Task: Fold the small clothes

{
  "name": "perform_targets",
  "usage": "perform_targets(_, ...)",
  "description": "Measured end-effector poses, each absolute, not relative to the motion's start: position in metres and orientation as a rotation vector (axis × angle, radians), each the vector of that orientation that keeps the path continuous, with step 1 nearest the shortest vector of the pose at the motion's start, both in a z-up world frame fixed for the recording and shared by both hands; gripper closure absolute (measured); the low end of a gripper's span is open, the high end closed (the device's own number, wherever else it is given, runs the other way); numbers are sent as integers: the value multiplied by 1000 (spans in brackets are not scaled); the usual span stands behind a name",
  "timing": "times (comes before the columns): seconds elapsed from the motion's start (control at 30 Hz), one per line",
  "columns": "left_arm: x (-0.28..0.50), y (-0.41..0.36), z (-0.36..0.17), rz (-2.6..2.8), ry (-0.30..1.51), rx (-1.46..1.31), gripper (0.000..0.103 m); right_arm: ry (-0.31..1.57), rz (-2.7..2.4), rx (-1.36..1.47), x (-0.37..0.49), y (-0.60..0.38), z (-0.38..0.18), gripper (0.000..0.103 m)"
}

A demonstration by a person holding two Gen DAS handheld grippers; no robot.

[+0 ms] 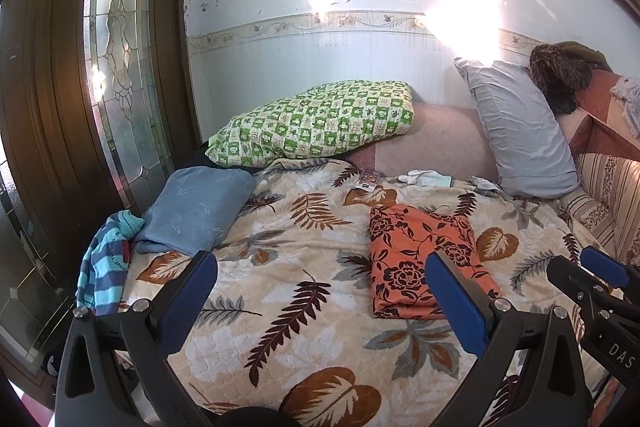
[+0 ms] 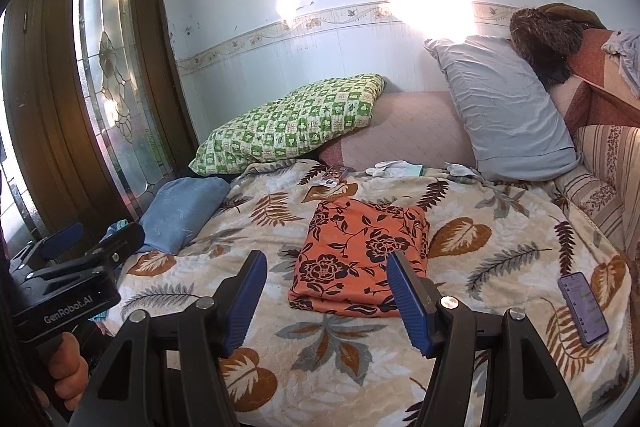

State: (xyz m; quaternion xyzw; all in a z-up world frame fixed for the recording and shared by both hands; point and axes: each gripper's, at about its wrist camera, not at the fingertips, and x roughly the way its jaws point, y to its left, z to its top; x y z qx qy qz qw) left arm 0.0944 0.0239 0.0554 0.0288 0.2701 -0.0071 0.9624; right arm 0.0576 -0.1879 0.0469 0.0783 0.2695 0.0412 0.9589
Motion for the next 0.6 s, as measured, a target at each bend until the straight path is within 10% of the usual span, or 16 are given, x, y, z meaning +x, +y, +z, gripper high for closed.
perform_targets(0.6,120,38,39,22,598,43,0,596,118,144,87,-171,31,37)
